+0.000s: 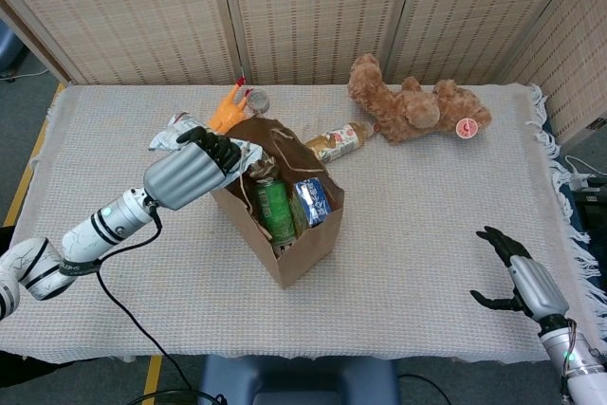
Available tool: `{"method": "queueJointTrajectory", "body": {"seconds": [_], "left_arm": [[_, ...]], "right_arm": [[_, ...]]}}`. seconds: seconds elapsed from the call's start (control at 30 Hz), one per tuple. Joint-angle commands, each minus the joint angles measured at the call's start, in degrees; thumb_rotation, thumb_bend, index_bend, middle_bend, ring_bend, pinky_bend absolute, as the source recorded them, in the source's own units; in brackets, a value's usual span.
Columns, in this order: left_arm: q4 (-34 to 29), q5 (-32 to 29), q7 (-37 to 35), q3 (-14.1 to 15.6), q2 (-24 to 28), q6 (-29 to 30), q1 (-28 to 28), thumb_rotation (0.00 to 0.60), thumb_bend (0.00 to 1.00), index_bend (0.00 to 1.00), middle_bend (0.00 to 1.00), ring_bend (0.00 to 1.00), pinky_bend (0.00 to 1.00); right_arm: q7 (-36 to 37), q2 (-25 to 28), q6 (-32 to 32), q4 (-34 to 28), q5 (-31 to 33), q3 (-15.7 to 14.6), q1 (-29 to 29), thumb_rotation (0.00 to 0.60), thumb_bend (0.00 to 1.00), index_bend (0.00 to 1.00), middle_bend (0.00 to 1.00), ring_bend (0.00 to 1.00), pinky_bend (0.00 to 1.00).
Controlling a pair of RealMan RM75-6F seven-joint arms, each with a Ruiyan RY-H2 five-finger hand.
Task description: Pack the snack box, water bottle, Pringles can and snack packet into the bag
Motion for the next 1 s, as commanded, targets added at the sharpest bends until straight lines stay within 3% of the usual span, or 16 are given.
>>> {"method": "queueJointTrajectory", "body": {"seconds": [0.03,0.53,1.0], "left_arm": [[0.47,-0.46,-0.42,0.02,0.32,-0.85,-0.3,0.6,0.7,0.72,0.72,0.62,0.71],[2.98,-0.34,0.13,3.32,2.49,-3.62,0.85,0.6,0.7,0.72,0.72,0.62,0.72],[0.47,-5.59,3.59,0.05,2.86,-0.49,3.39,0.6,0.7,0.73,0.73,0.62,0.71]], "right_arm": [[0.03,0.01,0.0,0.02,0.01,0.0,-0.01,0.6,0.14,0.11,0.0,0.0,0.0],[0.13,0.18,-0.51,0.01,-0.22,-0.14,0.21,0.6,0.14,0.11,0.0,0.0,0.0],[-1.24,-0.16,-0.49,-0.52,0.02,-0.19,0.32,0.6,0.14,0.11,0.0,0.0,0.0]]}}
